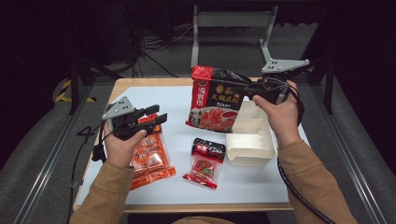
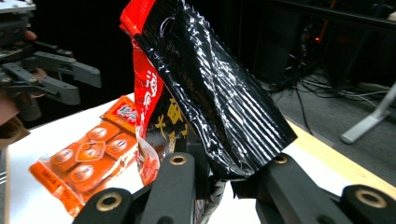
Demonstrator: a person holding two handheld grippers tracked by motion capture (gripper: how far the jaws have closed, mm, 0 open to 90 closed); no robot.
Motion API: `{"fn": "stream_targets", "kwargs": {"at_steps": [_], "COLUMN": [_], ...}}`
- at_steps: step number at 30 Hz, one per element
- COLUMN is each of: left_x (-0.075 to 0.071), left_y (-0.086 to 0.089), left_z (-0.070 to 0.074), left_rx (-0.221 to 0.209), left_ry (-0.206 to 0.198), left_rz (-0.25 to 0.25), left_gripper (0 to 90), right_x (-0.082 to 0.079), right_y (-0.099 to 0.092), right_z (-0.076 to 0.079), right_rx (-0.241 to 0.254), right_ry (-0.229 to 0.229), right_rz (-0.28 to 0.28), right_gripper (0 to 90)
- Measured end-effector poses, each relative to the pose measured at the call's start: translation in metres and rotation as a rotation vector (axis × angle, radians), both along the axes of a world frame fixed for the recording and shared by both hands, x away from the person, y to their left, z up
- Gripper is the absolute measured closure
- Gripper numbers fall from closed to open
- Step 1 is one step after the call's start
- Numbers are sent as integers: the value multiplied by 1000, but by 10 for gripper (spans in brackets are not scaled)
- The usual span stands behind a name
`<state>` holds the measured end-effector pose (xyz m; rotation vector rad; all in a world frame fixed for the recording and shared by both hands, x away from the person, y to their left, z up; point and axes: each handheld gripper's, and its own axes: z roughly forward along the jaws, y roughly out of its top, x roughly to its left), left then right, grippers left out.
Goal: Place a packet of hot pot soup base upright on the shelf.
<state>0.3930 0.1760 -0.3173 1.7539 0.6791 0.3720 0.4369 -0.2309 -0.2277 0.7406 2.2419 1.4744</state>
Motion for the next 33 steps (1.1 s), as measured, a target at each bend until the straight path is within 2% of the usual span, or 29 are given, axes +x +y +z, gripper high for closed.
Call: {"fn": "stream_targets", "kwargs": {"at_steps": [11, 13, 16, 17, 21, 33], "left_x": [2, 5, 6, 7, 9, 13], "left_y": [6, 8, 9, 11, 14, 14], "left_z": [-6, -7, -9, -10, -11, -18], "left_rx": [20, 18, 20, 16, 16, 24], "left_ry": [20, 33, 33, 55, 55, 61], "left_rz": [47, 56, 66, 66, 71, 81], "left_gripper": [398, 352, 340, 328, 313, 284], "right_x": [9, 13, 14, 16, 19, 27], "right_y": [-21, -28, -31, -35, -40, -54], "right_z": [12, 14, 15, 15, 15, 18], "right_rx": [-35, -30, -30, -31, -34, -100], "right_ry": [-31, -32, -33, -36, -37, -98], "right_rz": [-49, -61, -68, -74, -87, -113], "right_gripper": [799, 799, 798, 798, 798, 797]}}
